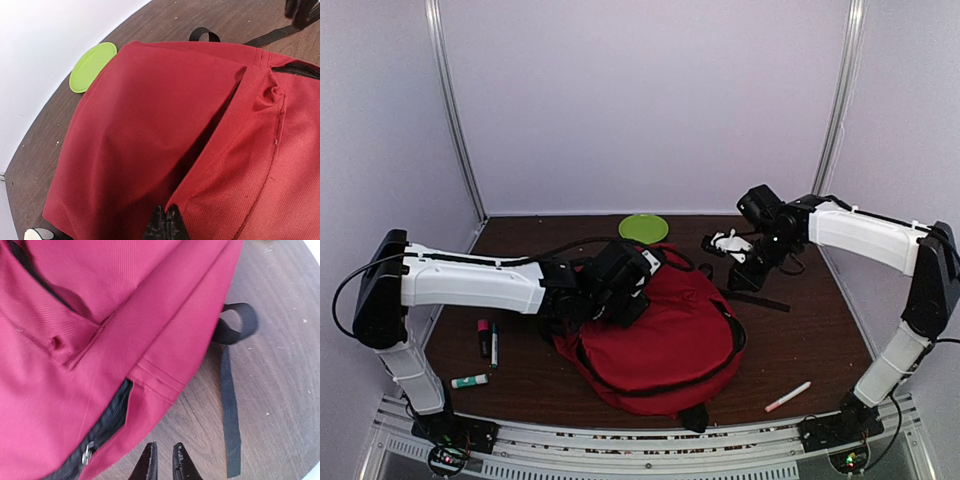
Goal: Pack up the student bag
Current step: Adjust the largest pocket of the bag to the student bag.
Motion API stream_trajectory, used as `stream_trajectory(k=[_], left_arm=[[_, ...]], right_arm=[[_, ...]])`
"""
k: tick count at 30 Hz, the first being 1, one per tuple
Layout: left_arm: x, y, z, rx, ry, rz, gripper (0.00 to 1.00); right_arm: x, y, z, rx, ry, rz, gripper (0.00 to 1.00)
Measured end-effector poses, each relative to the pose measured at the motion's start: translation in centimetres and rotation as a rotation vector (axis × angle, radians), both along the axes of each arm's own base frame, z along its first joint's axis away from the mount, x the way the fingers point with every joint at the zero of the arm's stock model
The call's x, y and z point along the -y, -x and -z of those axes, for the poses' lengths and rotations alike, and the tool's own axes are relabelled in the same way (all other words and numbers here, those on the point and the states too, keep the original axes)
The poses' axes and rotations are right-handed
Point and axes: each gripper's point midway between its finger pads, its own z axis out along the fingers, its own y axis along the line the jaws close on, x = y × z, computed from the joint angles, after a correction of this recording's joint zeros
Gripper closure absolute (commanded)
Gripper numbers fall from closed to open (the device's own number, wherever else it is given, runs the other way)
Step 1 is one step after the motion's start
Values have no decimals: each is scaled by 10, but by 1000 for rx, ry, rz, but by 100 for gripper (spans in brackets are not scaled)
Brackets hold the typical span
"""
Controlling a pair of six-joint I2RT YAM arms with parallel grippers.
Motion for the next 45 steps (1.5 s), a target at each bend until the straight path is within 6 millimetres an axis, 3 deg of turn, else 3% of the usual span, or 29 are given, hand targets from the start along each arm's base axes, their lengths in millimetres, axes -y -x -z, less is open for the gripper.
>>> stream_trajectory(k=[4,9,17,22,27,32,45], left_arm=[[-1,-2,0,2,-1,-6,100],[-3,-3,2,3,-1,-10,100],[-4,-3,3,4,2,-10,100],[-4,-2,-1,8,11,-10,100],[-5,-2,-3,10,16,-9,100],[-5,-1,-3,9,16,-8,100],[-5,-1,-3,7,21,-9,100]], right_arm=[[4,7,-8,5,-37,16,87],[1,22,3,-58,-65,-4,85],[-28,43,-11,-189,-199,-91,78],[-34,47,7,-279,-181,-93,73],[-26,43,30,-320,-110,-31,72],[-18,36,34,-297,-63,25,68],[-19,35,47,-341,-46,42,66]])
